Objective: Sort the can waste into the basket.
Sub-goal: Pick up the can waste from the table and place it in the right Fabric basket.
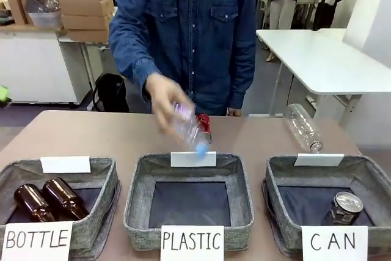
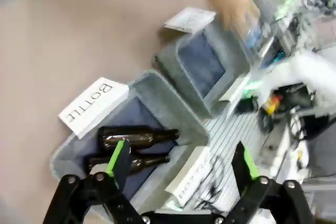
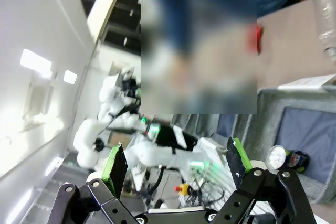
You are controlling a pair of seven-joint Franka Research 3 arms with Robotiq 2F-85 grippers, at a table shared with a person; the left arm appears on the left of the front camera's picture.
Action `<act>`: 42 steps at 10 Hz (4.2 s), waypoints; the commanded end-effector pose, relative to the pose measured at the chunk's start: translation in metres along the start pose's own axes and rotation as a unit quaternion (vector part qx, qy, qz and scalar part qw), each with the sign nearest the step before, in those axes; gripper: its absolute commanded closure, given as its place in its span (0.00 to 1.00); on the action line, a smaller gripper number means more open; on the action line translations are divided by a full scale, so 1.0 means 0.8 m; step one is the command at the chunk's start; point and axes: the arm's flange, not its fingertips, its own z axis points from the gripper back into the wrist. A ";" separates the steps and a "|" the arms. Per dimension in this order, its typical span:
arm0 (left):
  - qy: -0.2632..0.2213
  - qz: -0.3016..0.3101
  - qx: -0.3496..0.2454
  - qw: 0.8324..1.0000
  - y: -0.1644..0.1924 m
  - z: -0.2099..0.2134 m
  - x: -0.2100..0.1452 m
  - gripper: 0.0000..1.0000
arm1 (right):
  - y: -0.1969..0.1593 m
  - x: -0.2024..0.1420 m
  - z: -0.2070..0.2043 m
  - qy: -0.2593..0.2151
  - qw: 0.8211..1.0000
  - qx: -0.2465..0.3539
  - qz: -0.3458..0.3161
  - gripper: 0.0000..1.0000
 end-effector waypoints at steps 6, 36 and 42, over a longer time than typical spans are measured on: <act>-0.157 0.146 -0.125 0.969 0.051 0.008 0.002 0.00 | 0.046 -0.014 -0.341 0.117 0.992 -0.029 0.030 0.00; -0.157 0.146 -0.125 0.969 0.051 0.008 0.002 0.00 | 0.080 -0.033 -0.421 0.275 0.921 -0.261 0.088 0.00; -0.157 0.146 -0.125 0.969 0.051 0.008 0.002 0.00 | 0.065 -0.096 -0.299 0.290 0.903 -0.300 0.101 0.00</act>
